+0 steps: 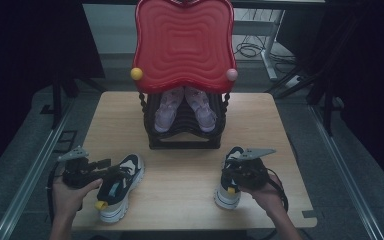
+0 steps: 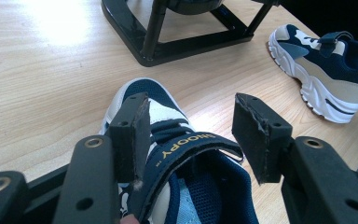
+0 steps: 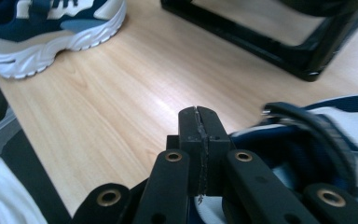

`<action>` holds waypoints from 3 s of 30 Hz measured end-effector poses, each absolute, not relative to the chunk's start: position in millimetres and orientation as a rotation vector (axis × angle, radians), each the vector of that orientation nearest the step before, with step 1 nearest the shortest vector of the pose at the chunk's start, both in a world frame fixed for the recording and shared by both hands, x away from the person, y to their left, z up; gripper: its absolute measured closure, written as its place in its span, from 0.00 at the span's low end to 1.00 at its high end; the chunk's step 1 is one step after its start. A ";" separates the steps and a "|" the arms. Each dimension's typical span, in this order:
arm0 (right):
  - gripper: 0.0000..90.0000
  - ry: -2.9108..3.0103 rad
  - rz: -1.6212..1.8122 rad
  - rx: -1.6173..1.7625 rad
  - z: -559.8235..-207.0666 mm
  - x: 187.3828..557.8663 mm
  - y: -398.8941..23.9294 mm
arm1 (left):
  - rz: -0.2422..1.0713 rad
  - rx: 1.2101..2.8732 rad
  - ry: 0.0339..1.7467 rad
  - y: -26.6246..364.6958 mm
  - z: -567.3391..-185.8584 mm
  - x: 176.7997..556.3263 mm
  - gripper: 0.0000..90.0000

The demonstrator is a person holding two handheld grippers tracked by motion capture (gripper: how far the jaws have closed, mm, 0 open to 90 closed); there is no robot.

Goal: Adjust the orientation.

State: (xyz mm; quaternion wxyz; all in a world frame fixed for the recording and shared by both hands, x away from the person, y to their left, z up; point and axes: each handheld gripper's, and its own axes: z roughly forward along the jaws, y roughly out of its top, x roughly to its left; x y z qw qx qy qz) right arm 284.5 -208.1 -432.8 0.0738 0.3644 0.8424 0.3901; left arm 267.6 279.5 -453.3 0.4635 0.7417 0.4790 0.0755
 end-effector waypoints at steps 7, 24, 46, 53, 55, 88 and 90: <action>0.99 2.582 1.116 1.050 -439.3 277.1 -195.0 | 0.185 1.823 1.178 279.5 -453.5 267.7 0.51; 0.99 2.616 1.022 1.016 -441.8 265.7 -199.0 | 0.187 1.826 1.176 279.3 -453.7 267.9 0.51; 0.99 2.653 0.981 1.003 -446.4 253.9 -203.0 | 0.186 1.825 1.178 279.5 -453.7 267.8 0.51; 0.99 2.619 0.976 1.047 -445.9 245.4 -223.1 | 0.186 1.827 1.178 278.8 -454.1 268.2 0.51; 0.99 2.609 0.972 1.052 -445.9 243.4 -228.9 | 0.185 1.828 1.178 278.6 -454.2 268.3 0.51; 0.99 2.515 1.122 1.064 -443.6 242.4 -266.3 | 0.201 1.824 1.173 278.8 -450.2 264.4 0.51; 0.99 2.503 1.143 1.045 -440.3 244.1 -264.0 | 0.204 1.829 1.171 278.4 -449.2 263.1 0.51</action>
